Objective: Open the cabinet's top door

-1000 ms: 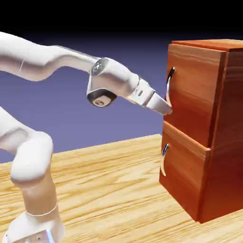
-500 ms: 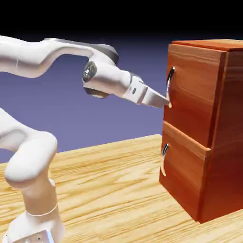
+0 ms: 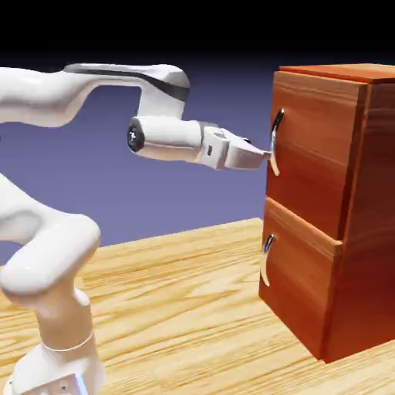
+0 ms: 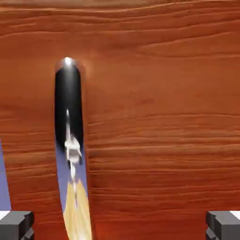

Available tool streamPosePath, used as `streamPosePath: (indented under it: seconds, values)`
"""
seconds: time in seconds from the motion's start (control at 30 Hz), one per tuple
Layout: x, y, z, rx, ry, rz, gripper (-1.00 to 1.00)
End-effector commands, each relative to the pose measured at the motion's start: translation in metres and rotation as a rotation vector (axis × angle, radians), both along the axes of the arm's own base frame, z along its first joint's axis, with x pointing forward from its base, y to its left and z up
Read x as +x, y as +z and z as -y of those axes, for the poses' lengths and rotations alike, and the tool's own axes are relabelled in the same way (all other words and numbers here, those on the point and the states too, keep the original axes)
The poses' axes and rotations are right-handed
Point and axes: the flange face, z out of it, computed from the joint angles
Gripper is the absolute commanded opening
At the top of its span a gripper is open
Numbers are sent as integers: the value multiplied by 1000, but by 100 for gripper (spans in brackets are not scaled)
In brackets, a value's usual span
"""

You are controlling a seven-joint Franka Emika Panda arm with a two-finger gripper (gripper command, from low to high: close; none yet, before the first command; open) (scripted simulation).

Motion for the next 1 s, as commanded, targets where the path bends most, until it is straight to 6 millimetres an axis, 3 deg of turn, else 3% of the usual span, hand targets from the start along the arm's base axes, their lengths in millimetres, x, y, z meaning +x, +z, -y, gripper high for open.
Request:
streamPosePath:
  seconds: [0.0, 0.4, 0.57, 0.6, 0.97]
  values:
    - [1, -1, -3, -4, -3, 14, 0]
    - [17, -20, -35, -48, -53, 156, 0]
    - [67, -20, -31, -48, -53, 156, 0]
    - [67, -20, -31, -48, -53, 156, -100]
    - [41, -20, -14, -39, 65, 158, -100]
